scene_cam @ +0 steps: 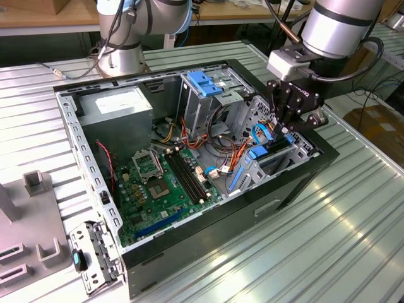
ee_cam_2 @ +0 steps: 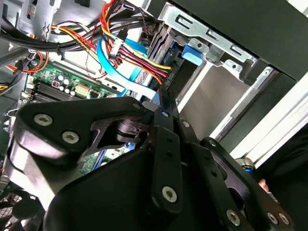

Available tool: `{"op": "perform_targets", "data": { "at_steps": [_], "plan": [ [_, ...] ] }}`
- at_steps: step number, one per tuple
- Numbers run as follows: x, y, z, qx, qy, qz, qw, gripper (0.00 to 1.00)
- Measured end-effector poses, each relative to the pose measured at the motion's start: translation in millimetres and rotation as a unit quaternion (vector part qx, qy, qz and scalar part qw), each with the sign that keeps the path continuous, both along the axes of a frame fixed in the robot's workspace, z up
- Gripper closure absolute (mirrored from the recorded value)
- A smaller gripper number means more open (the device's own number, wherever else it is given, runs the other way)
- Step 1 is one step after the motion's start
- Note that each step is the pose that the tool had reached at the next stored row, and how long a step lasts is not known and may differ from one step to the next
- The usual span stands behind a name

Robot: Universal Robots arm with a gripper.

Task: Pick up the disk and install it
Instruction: 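Insert the second disk wire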

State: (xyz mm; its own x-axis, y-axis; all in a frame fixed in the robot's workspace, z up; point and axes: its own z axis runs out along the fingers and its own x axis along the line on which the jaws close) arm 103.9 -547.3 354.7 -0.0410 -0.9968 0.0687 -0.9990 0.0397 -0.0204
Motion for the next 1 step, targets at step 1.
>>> {"op": "perform_targets", "data": {
  "at_steps": [1],
  "plan": [
    [0.0, 0.0, 0.1, 0.0, 0.0, 0.0, 1.0, 0.89]
  ]
}}
